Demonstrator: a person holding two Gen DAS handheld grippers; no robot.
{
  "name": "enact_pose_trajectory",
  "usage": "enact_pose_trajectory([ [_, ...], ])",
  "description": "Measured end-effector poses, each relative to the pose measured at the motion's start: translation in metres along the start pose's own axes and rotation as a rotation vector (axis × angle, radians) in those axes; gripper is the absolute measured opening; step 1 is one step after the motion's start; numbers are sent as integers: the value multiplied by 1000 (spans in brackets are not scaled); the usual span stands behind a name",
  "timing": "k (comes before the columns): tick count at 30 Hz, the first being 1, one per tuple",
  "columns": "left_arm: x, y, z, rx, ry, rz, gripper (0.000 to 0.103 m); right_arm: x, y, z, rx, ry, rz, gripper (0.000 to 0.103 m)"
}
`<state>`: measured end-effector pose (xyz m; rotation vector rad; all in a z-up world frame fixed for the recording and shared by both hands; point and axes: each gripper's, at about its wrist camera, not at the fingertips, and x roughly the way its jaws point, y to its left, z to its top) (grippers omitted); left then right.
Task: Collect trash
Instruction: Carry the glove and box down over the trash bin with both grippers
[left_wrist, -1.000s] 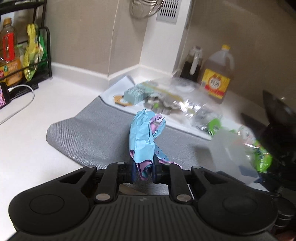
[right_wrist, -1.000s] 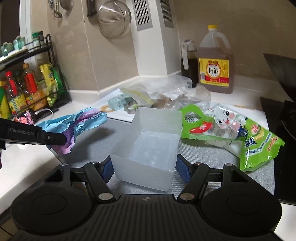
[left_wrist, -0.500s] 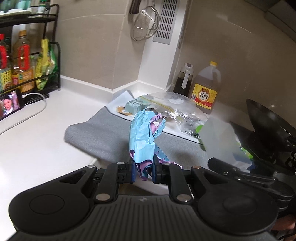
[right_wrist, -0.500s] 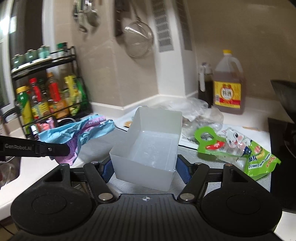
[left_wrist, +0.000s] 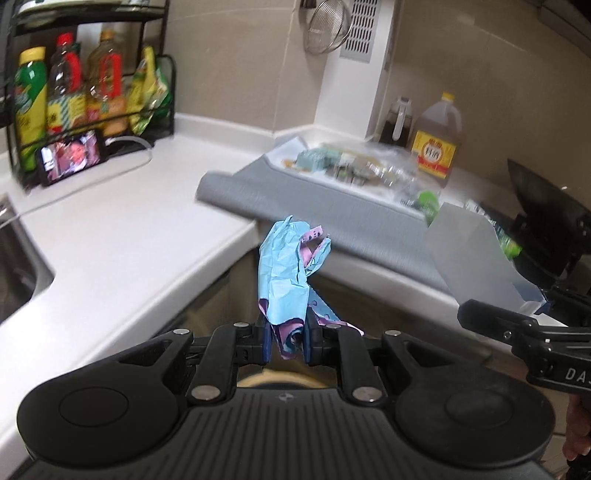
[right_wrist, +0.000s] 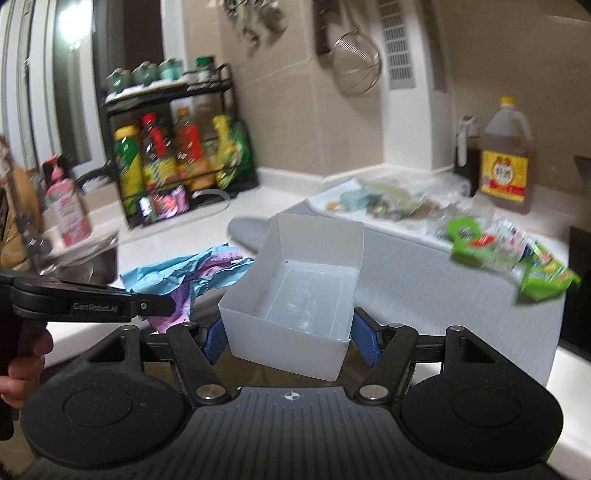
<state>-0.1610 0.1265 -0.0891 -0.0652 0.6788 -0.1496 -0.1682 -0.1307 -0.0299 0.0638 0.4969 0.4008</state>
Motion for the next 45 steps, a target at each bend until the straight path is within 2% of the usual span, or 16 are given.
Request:
enact_pose_trajectory([
  [8,-6,18,-39,-45,53,56,17,10,20,-31,-38,86,17,71],
  [14,-5,24,-58,-64,91,66,17,17,28,-44,-62,123,18,71],
  [23,5,27,-65,-61,120,82,17,34,29,-56,-80,181,7,71],
  [45,58,36,-84,-72,253,78,17,78,17,-87,-78,324,-19,71],
])
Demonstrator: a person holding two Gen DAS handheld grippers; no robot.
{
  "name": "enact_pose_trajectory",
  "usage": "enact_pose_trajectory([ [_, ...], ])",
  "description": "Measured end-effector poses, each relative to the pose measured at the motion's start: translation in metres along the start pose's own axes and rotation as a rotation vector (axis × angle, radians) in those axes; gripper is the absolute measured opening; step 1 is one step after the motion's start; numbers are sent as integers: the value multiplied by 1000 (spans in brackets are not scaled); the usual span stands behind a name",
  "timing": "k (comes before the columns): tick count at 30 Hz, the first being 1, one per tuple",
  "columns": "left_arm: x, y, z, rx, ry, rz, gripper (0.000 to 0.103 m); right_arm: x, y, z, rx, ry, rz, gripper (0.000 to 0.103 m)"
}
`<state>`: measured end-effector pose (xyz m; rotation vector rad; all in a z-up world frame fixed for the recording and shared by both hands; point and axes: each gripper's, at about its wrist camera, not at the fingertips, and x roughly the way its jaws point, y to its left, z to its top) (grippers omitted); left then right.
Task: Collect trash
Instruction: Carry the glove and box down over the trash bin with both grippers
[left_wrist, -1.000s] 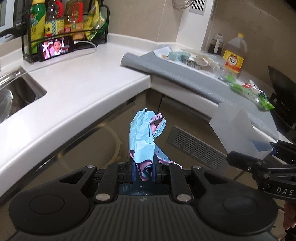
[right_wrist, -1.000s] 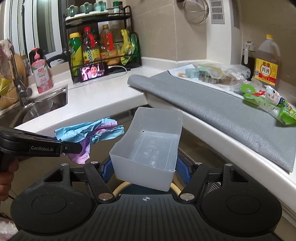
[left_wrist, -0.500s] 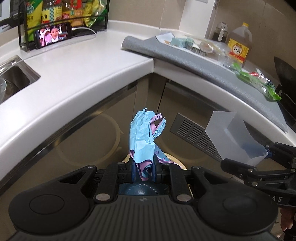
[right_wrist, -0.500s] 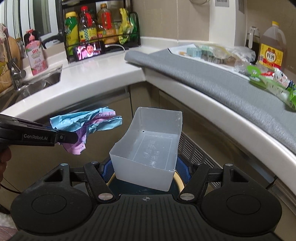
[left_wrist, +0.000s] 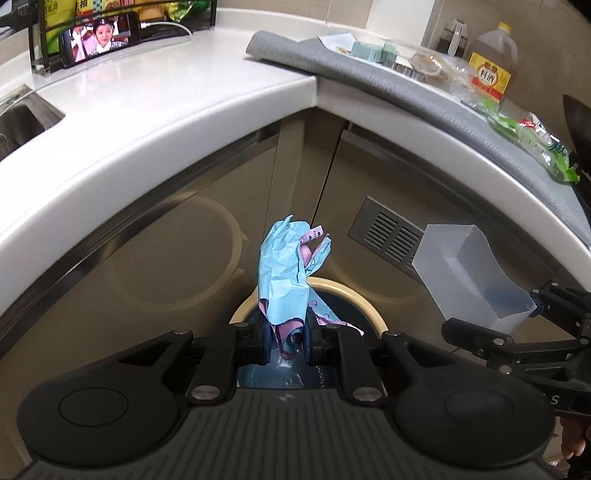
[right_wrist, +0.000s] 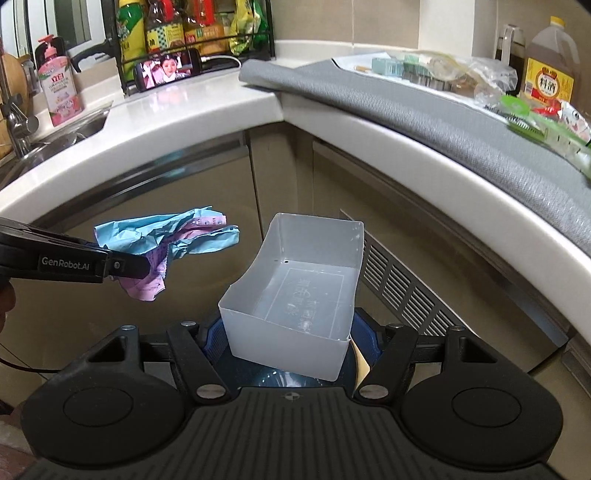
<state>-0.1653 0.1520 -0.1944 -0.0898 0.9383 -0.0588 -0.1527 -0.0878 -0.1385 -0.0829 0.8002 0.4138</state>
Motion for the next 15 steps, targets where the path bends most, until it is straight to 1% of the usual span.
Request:
enact_pose_trajectory([
  [7,17,1,3,7,33,15,17,17,-2,1,-11,44,-5,71],
  [15,36,0,5,16,60,13,17,41,0,2,-44,97,-13,71],
])
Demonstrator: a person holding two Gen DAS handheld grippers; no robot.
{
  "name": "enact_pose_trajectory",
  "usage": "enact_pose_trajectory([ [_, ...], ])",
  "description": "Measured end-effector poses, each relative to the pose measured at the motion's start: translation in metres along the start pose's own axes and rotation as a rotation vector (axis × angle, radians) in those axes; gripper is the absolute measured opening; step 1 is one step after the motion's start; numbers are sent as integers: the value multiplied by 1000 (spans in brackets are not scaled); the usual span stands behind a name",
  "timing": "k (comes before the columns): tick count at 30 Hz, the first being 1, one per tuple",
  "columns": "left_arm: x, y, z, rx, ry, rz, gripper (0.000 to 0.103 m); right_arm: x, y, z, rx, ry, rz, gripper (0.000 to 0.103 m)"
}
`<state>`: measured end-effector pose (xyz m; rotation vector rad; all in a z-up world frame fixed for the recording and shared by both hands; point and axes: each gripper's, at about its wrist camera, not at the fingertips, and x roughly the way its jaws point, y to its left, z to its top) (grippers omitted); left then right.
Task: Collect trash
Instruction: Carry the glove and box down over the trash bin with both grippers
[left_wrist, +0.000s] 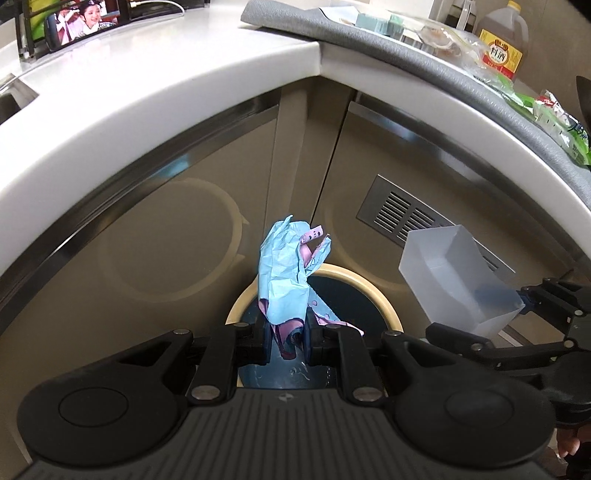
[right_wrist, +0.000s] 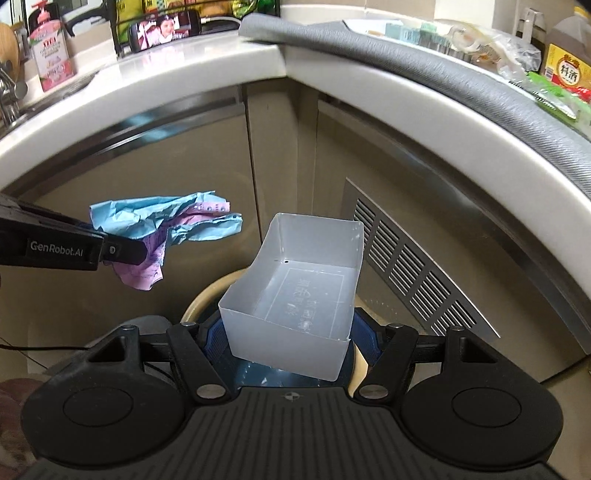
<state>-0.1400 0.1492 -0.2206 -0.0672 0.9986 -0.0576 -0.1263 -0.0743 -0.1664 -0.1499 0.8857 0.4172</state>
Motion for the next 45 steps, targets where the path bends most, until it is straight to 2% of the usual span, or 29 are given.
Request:
enact_pose_trajectory([
  [19,63,-4,6,16,114,38,17,58,-1,-2,-40,124,3,71],
  [25,83,-10,6,34,149,48,17,82,-5,-7,-22,190,12,71],
  [45,155,-18,4,83,335,97,17,142,1,-12,10,330,-3,71],
])
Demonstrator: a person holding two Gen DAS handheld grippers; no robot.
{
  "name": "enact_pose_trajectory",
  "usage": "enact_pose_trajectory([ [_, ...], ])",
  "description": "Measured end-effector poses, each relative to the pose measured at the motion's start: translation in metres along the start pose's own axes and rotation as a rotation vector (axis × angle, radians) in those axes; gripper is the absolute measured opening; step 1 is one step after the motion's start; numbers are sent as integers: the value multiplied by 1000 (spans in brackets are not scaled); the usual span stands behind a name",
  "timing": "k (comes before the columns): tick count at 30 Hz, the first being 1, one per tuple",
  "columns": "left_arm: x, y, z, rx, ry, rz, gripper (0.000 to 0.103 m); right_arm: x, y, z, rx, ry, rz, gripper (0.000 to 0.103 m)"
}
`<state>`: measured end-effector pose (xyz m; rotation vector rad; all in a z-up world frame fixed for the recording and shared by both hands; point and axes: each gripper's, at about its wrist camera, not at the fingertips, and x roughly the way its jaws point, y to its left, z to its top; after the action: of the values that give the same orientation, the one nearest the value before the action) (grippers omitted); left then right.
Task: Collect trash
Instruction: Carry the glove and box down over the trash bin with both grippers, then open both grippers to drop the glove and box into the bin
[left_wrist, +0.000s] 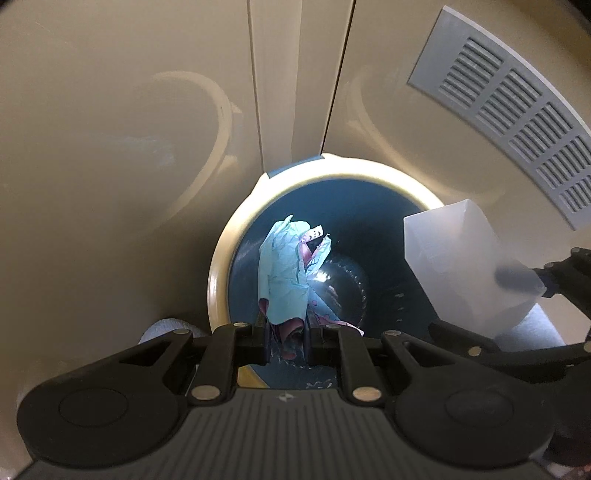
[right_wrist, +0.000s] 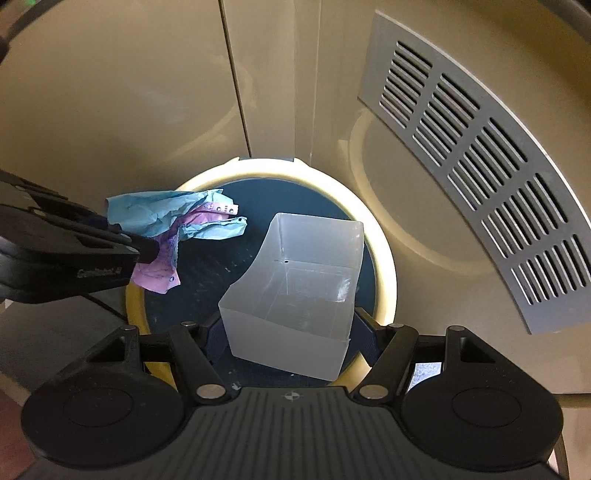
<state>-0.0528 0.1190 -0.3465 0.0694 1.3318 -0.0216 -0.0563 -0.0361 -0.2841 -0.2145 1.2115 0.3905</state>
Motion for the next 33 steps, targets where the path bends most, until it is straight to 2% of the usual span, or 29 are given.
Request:
enact_pose_trajectory([
  [10,17,-8,11,18,83,24,18,38,-4,4,34,91,-7,71],
  [22,20,-13,26,29,130,46,19,52,-12,16,70,138,-15,71],
  [23,19,-15,27,32,131,55,24,53,-12,17,71,140,-16,71],
  [25,20,-16,28,29,136,69,56,54,-12,19,74,143,-20,72],
  [26,20,-16,29,23,135,80,87,55,-12,20,77,142,-20,73],
  [27,17,-16,30,17,124,94,103,55,-12,20,80,143,-20,78],
  [29,10,-17,33,15,106,117,103,56,-13,21,87,144,-23,87],
  [33,2,-18,38,12,121,101,103,51,-14,23,102,129,-36,89],
])
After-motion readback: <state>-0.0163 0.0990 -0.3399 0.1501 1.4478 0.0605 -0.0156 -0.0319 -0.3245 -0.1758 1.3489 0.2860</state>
